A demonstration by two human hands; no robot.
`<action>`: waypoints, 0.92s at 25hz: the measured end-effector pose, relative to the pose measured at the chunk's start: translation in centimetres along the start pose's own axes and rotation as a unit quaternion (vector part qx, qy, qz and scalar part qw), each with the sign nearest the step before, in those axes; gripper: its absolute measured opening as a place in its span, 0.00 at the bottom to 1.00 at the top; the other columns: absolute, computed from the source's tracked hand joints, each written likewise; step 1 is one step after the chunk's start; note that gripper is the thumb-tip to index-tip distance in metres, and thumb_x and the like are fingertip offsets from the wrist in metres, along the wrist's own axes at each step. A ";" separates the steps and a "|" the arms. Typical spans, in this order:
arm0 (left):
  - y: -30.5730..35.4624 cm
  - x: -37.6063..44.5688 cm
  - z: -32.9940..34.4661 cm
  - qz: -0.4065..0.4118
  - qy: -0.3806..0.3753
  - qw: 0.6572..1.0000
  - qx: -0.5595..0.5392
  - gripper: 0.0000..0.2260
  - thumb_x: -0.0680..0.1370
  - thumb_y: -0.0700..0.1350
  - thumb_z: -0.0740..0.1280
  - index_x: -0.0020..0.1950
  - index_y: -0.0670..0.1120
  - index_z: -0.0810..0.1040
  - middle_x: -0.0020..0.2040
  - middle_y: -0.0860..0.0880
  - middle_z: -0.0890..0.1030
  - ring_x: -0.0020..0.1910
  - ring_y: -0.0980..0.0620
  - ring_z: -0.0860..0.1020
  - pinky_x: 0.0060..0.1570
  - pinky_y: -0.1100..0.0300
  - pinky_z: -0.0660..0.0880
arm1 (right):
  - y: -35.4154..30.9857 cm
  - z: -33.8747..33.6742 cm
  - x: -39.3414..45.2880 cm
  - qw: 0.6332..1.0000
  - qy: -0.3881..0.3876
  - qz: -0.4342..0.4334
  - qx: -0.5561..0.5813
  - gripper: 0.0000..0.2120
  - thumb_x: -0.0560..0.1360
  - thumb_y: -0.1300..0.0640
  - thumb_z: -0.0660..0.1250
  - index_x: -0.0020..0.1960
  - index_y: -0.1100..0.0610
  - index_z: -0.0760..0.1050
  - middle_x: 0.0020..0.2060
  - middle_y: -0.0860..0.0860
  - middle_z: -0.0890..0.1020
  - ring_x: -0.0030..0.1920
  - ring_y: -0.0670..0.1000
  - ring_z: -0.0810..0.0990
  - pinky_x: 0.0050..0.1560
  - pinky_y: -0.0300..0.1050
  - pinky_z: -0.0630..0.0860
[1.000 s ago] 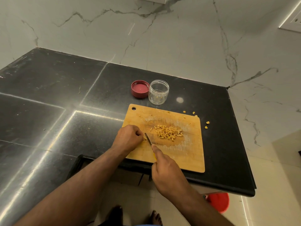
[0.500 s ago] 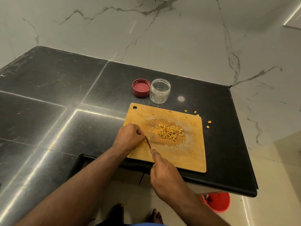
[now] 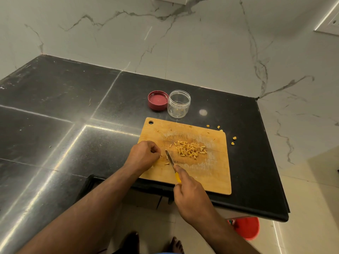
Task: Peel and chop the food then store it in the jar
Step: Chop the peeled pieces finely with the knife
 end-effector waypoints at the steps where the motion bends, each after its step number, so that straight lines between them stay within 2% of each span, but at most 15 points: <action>1: -0.1 0.0 -0.2 -0.001 -0.001 1.000 -0.005 0.05 0.77 0.43 0.69 0.48 0.52 0.83 0.44 0.56 0.81 0.41 0.59 0.76 0.34 0.68 0.68 | 0.2 -0.2 0.1 1.000 0.001 0.002 0.005 0.25 0.82 0.55 0.55 0.79 0.46 0.56 0.59 0.48 0.77 0.45 0.43 0.75 0.40 0.32 0.65; 3: -0.4 0.1 -0.5 -0.008 -0.002 1.000 -0.014 0.06 0.77 0.42 0.69 0.51 0.52 0.83 0.46 0.56 0.80 0.43 0.59 0.76 0.35 0.68 0.69 | 0.7 -0.4 0.3 1.000 -0.002 0.004 0.005 0.25 0.82 0.55 0.55 0.78 0.45 0.57 0.61 0.48 0.77 0.44 0.43 0.75 0.39 0.31 0.65; 6: -0.4 0.1 -0.6 -0.018 0.004 0.999 -0.027 0.06 0.77 0.42 0.69 0.51 0.51 0.82 0.45 0.56 0.79 0.43 0.59 0.75 0.35 0.67 0.69 | 0.6 0.0 0.2 1.000 -0.014 -0.018 -0.001 0.25 0.83 0.54 0.55 0.79 0.45 0.56 0.63 0.47 0.75 0.51 0.44 0.75 0.47 0.35 0.68; 9: -0.3 0.1 -0.6 -0.018 0.002 0.999 -0.033 0.06 0.78 0.42 0.68 0.51 0.51 0.82 0.46 0.55 0.80 0.44 0.58 0.76 0.36 0.66 0.70 | 0.7 0.5 0.3 0.999 -0.031 -0.016 -0.011 0.25 0.83 0.53 0.54 0.79 0.44 0.54 0.64 0.46 0.74 0.54 0.45 0.75 0.49 0.37 0.68; 13: -0.2 0.1 -0.7 -0.012 -0.003 0.999 -0.032 0.07 0.78 0.42 0.68 0.50 0.53 0.82 0.46 0.57 0.80 0.47 0.57 0.77 0.36 0.67 0.69 | 2.2 -0.8 0.3 0.999 0.034 0.003 -0.016 0.26 0.82 0.55 0.55 0.79 0.45 0.56 0.66 0.46 0.73 0.54 0.44 0.76 0.50 0.35 0.70; 16: 0.2 0.1 -0.5 -0.005 -0.018 0.999 -0.040 0.12 0.79 0.39 0.65 0.52 0.54 0.84 0.51 0.55 0.79 0.48 0.57 0.77 0.37 0.67 0.70 | 2.2 -0.9 0.0 1.000 0.017 -0.010 -0.011 0.25 0.82 0.55 0.56 0.78 0.44 0.57 0.67 0.44 0.72 0.57 0.43 0.75 0.54 0.36 0.73; 18: 0.4 0.0 -0.3 0.020 -0.045 0.998 -0.048 0.17 0.78 0.37 0.63 0.54 0.57 0.84 0.56 0.55 0.77 0.54 0.55 0.76 0.45 0.63 0.72 | 2.0 -0.9 -0.1 1.000 0.015 -0.020 -0.019 0.25 0.82 0.54 0.56 0.78 0.42 0.57 0.63 0.44 0.74 0.53 0.42 0.74 0.52 0.36 0.73; 20: 0.5 -0.1 -0.2 0.042 -0.070 0.996 -0.042 0.20 0.78 0.35 0.62 0.55 0.59 0.84 0.59 0.54 0.75 0.58 0.55 0.74 0.53 0.60 0.72 | 2.1 -1.0 0.0 0.998 0.024 -0.032 -0.038 0.25 0.82 0.54 0.56 0.77 0.40 0.57 0.54 0.43 0.74 0.48 0.43 0.74 0.47 0.39 0.74; 23: 0.6 0.1 -0.3 0.044 -0.058 0.997 -0.004 0.19 0.79 0.36 0.62 0.59 0.56 0.83 0.60 0.52 0.74 0.55 0.56 0.72 0.53 0.62 0.69 | 2.3 -1.5 -0.3 0.995 0.050 -0.048 -0.074 0.25 0.82 0.53 0.56 0.77 0.39 0.58 0.47 0.43 0.70 0.42 0.46 0.73 0.41 0.42 0.73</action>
Point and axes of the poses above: each hand's wrist, its own x-axis towards the middle knuckle, its own z-axis out of the palm, y = z × x, the point moved 3 cm from there along x, towards the middle knuckle
